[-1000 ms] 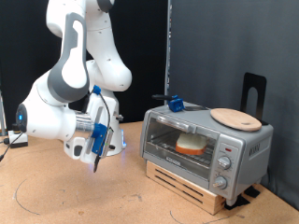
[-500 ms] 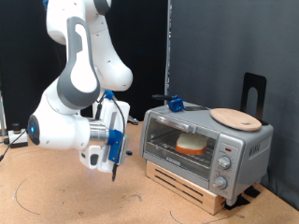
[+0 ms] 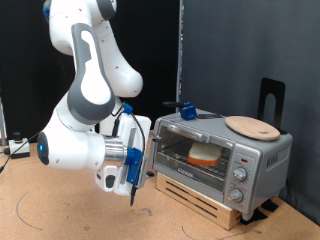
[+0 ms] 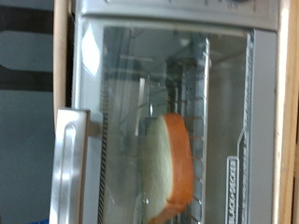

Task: Make a piece of toast with the oven

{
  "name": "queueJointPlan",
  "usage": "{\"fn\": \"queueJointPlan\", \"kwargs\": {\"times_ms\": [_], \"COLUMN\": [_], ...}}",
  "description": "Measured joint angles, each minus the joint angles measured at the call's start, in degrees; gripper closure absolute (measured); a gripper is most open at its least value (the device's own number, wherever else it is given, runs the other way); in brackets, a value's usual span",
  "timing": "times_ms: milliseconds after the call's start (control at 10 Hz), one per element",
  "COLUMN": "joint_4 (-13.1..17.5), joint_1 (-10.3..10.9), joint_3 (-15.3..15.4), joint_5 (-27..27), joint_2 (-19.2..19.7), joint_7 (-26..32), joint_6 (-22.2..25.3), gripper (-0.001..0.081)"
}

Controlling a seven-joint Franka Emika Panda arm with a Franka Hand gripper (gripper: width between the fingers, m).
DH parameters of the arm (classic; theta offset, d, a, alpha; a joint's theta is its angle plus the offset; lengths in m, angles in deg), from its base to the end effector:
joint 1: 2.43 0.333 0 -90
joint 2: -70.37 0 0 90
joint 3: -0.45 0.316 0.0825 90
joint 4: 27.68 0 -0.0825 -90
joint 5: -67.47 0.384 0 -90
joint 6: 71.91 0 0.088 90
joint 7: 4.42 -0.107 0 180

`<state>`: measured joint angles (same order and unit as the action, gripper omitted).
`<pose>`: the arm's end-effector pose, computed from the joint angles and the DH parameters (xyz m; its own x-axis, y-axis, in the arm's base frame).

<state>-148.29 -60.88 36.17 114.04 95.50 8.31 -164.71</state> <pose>0.4899 -0.1252 0.2548 0.8014 -0.0788 -0.5929 -0.5885 -0.2811 -0.7581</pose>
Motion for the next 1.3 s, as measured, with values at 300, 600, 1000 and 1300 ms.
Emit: {"fn": "queueJointPlan", "kwargs": {"times_ms": [300, 600, 1000, 1300], "joint_4": [3.33, 8.36, 10.76, 14.79], "joint_1": [1.18, 5.65, 8.39, 11.57], "joint_3": [0.96, 0.76, 0.42, 0.60], "joint_5": [5.47, 4.11, 4.24, 3.21], "joint_2": [5.26, 10.58, 12.83, 17.08], "joint_7": [2.98, -2.64, -4.04, -15.49], "joint_6": [-0.46, -3.52, -4.82, -0.57], "gripper": [-0.0002, -0.0002, -0.0002, -0.0002]}}
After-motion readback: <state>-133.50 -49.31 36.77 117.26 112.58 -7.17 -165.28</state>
